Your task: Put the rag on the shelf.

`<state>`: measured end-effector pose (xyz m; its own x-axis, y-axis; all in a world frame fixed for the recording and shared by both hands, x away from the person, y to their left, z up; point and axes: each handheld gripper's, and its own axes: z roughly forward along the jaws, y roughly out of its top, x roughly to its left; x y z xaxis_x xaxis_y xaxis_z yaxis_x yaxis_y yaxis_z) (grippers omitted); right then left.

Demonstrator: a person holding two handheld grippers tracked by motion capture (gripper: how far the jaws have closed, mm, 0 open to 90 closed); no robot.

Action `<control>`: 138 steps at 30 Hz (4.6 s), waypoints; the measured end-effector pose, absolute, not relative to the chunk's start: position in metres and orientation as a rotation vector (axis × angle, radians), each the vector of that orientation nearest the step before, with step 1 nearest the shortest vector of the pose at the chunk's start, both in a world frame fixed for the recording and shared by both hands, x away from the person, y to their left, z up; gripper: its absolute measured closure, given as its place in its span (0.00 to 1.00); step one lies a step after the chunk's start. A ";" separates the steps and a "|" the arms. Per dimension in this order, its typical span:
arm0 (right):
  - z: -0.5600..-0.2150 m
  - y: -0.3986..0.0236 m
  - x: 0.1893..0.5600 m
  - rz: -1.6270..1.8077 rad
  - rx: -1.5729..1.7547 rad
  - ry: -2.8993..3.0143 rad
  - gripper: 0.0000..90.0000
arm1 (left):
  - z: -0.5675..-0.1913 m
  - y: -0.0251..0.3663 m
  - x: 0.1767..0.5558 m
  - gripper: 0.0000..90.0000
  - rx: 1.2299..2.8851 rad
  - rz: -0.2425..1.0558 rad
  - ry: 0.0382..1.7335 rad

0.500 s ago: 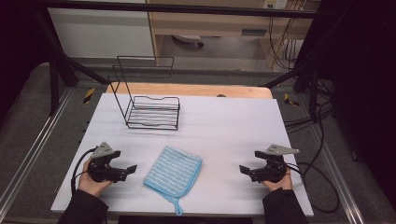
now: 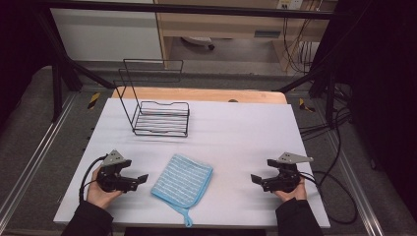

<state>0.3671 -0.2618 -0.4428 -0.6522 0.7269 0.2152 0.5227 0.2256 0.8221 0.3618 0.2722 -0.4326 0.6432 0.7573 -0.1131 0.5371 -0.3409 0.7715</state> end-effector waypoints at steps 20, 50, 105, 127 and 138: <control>-0.445 -0.239 0.367 1.331 1.146 2.344 0.02 | -0.435 0.229 0.353 0.43 2.111 0.227 1.000; -0.431 -0.140 0.382 1.364 1.098 2.415 0.27 | -0.441 0.209 0.340 0.85 2.148 0.152 1.101; -0.453 -0.085 0.415 1.274 1.196 2.535 0.57 | -0.441 0.211 0.331 0.91 2.120 0.182 1.132; -0.447 -0.064 0.441 1.291 1.139 2.561 0.88 | -0.442 0.211 0.323 0.90 2.052 0.205 1.181; -0.425 -0.074 0.434 1.380 1.054 2.459 0.48 | -0.435 0.228 0.330 0.55 2.006 0.251 1.150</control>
<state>0.4336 -0.0739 -0.4254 -0.7474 0.6294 0.2125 0.5094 0.3376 0.7915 0.3295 0.2277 -0.4354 0.5681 0.7976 -0.2030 0.6402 -0.2733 0.7180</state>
